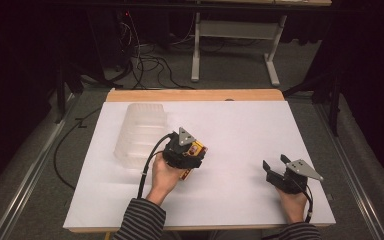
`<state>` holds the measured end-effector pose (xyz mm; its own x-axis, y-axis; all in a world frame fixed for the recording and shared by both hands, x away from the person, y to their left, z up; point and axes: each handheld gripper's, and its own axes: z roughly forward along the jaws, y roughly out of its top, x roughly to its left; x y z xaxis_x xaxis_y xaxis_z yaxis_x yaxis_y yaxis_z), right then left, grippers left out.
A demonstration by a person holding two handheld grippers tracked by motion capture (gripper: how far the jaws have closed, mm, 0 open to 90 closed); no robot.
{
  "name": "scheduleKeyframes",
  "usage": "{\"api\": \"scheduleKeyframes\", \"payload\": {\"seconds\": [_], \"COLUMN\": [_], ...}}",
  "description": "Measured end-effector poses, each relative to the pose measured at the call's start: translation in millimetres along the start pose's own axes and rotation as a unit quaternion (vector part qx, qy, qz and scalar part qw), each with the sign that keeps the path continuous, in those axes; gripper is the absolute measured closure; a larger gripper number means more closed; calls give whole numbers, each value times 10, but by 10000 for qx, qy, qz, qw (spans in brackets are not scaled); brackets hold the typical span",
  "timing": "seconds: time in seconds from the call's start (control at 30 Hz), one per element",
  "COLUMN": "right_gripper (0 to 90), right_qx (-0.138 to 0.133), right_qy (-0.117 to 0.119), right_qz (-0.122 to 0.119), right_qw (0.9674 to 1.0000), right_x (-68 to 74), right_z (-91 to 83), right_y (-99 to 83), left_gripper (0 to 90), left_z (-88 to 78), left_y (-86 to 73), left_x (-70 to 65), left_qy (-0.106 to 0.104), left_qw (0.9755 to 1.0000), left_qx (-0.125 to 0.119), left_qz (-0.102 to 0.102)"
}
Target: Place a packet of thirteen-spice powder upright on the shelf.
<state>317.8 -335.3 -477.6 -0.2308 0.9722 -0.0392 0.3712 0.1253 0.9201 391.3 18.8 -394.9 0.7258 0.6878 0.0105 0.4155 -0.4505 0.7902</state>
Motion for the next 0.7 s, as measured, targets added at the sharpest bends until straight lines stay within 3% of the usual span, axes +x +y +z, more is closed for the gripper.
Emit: {"api": "scheduleKeyframes", "payload": {"seconds": [0.37,0.7], "right_gripper": [285,285], "right_qx": [-8,-17], "right_qy": [2,-8], "right_qz": [4,4], "right_qw": [10000,10000], "right_x": [-3,-2], "right_z": [-1,-5], "right_y": [0,-1], "left_gripper": [326,327], "left_z": [-84,-162], "left_y": [55,122], "left_x": [84,192], "left_qy": [46,236], "left_qw": [9999,9992], "left_qx": [-106,-264], "left_qz": [-78,-162]}}
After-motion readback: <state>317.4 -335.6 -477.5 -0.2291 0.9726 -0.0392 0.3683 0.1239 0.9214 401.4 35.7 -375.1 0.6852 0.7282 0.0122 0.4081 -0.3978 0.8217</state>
